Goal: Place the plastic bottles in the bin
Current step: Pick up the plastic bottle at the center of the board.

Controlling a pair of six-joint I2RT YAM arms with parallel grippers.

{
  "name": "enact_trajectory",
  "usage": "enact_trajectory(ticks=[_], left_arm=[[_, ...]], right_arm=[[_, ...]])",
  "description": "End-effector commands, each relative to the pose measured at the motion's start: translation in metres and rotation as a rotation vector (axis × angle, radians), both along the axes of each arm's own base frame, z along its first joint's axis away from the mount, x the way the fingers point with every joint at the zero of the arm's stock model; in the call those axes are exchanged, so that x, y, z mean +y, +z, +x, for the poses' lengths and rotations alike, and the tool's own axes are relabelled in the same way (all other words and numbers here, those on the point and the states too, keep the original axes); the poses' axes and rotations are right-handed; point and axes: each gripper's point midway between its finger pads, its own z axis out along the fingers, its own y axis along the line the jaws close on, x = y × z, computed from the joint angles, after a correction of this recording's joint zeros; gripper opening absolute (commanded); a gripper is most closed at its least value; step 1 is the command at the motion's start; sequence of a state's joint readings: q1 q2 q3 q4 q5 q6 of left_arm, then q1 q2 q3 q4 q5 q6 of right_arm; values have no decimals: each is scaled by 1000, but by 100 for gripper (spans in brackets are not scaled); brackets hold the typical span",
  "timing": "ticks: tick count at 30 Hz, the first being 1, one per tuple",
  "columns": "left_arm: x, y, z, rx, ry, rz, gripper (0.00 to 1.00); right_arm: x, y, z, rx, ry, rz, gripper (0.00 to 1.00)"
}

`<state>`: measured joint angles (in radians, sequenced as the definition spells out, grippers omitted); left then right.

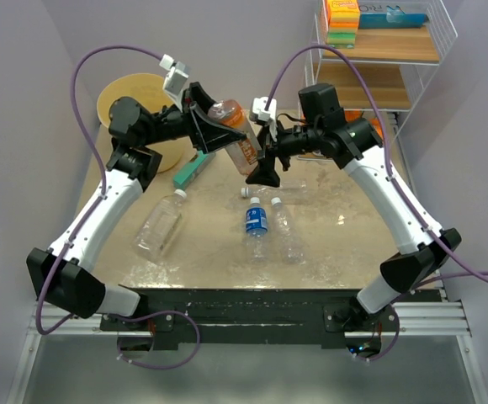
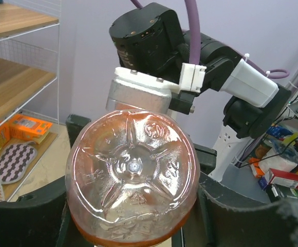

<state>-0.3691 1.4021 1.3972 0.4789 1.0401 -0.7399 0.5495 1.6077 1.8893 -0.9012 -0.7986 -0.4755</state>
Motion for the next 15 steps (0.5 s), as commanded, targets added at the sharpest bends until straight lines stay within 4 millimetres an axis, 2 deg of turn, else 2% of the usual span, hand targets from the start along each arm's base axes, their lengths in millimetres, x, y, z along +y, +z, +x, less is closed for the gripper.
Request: enact_trajectory(ticks=[1, 7, 13, 15], left_arm=[[19, 30, -5, -107, 73, -13, 0], [52, 33, 17, -97, 189, -2, 0], [92, 42, 39, -117, 322, 2, 0], [104, 39, 51, -112, 380, 15, 0]], right_arm=[[-13, 28, -6, -109, -54, 22, 99], [-24, 30, 1, -154, -115, -5, 99], [-33, 22, 8, -178, -173, -40, 99], [-36, 18, 8, -182, -182, -51, 99]])
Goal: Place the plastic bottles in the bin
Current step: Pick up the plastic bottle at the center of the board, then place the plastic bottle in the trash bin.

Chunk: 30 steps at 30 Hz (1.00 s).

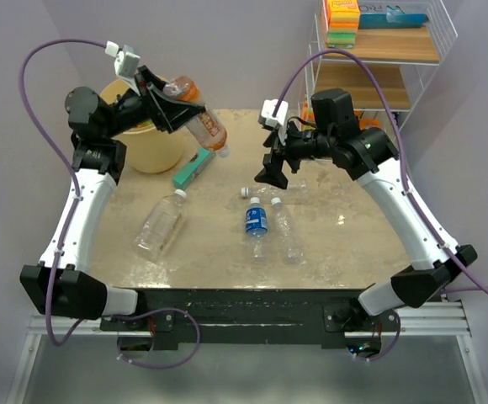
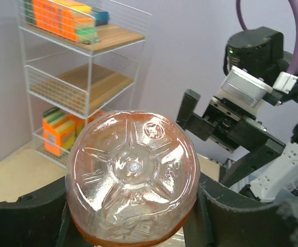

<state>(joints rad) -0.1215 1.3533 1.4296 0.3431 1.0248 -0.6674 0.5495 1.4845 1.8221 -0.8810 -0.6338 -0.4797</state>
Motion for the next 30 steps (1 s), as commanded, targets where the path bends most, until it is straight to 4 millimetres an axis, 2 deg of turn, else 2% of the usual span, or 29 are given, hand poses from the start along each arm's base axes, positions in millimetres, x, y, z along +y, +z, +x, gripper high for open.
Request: enact_trajectory(ticks=[1, 6, 10, 12, 13, 14, 17, 20, 30], left_arm=[[28, 33, 4, -109, 124, 6, 0], [55, 33, 33, -121, 277, 29, 0], [92, 45, 59, -158, 450, 41, 0], [109, 45, 75, -164, 530, 48, 0], [113, 53, 77, -181, 554, 45, 0], [123, 49, 88, -172, 594, 50, 0], [138, 57, 101, -185, 670, 45, 0], [155, 55, 115, -185, 745, 46, 0], [201, 31, 162, -181, 966, 82, 0]], right_arm=[[-9, 3, 9, -70, -59, -19, 99], [-16, -4, 12, -87, -93, -42, 99], [-24, -8, 17, -101, -133, -50, 99], [-26, -17, 19, -91, -147, -63, 99], [-28, -20, 20, -88, -153, -70, 99], [-29, -25, 20, -80, -155, -77, 99], [-33, -32, 22, -70, -172, -90, 99], [-37, -35, 25, -72, -186, -92, 99], [-46, -56, 30, -50, -218, -107, 99]])
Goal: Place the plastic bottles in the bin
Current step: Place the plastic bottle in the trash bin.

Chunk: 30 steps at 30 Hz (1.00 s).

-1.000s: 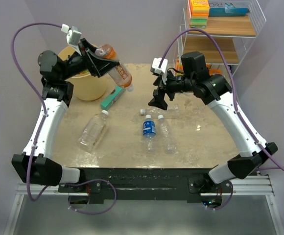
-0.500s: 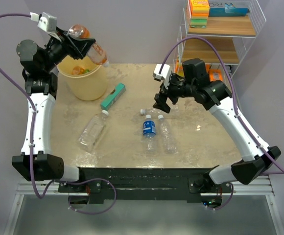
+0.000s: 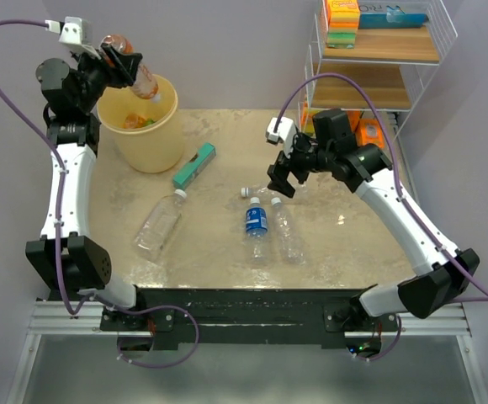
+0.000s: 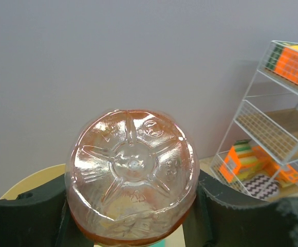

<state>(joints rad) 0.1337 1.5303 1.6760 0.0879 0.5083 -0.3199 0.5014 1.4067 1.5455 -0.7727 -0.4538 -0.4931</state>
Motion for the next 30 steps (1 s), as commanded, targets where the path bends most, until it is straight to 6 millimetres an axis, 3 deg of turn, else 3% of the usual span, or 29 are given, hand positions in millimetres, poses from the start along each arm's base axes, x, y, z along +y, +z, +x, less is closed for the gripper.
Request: enact_trajectory(ticks=[1, 7, 14, 19, 23, 30], left_arm=[[31, 22, 16, -108, 152, 52, 0], [50, -8, 49, -63, 231, 102, 0], [74, -60, 89, 40, 327, 129, 0], [85, -89, 103, 99, 368, 161, 0], [91, -112, 111, 138, 387, 195, 7], [99, -126, 119, 150, 420, 263, 10]], right_arm=[[-7, 11, 4, -69, -27, 23, 99], [-15, 2, 6, -57, -51, 19, 99], [-25, -3, 8, -61, -78, 30, 99], [-38, -13, 10, -51, -109, 31, 99], [-48, -19, 11, -52, -134, 38, 99], [-56, -36, 15, -34, -158, 48, 99]])
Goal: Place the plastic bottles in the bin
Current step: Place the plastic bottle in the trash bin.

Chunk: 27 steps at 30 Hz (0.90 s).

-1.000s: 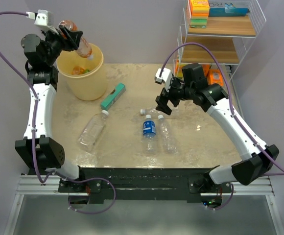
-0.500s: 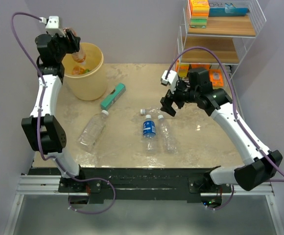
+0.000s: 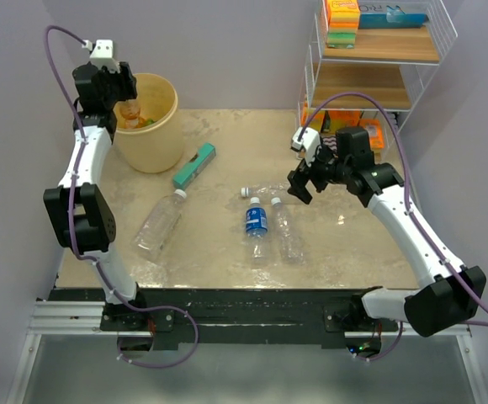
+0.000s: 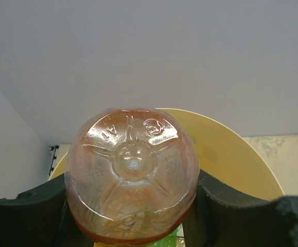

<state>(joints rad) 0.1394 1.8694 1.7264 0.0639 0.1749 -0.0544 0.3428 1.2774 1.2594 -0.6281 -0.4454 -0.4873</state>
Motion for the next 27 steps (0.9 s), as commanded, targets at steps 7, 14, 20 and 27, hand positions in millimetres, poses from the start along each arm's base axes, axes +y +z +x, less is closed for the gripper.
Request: enact_trajectory(ticks=[7, 14, 20, 27], left_arm=[[18, 21, 11, -65, 47, 121, 27], [15, 3, 22, 0, 38, 143, 46], [11, -7, 25, 42, 31, 151, 53], [5, -14, 29, 81, 20, 158, 67]], right_arm=[[5, 5, 6, -44, 5, 51, 99], [4, 3, 6, -42, 3, 44, 99], [1, 4, 5, -47, -3, 42, 99], [0, 8, 1, -54, -4, 49, 99]])
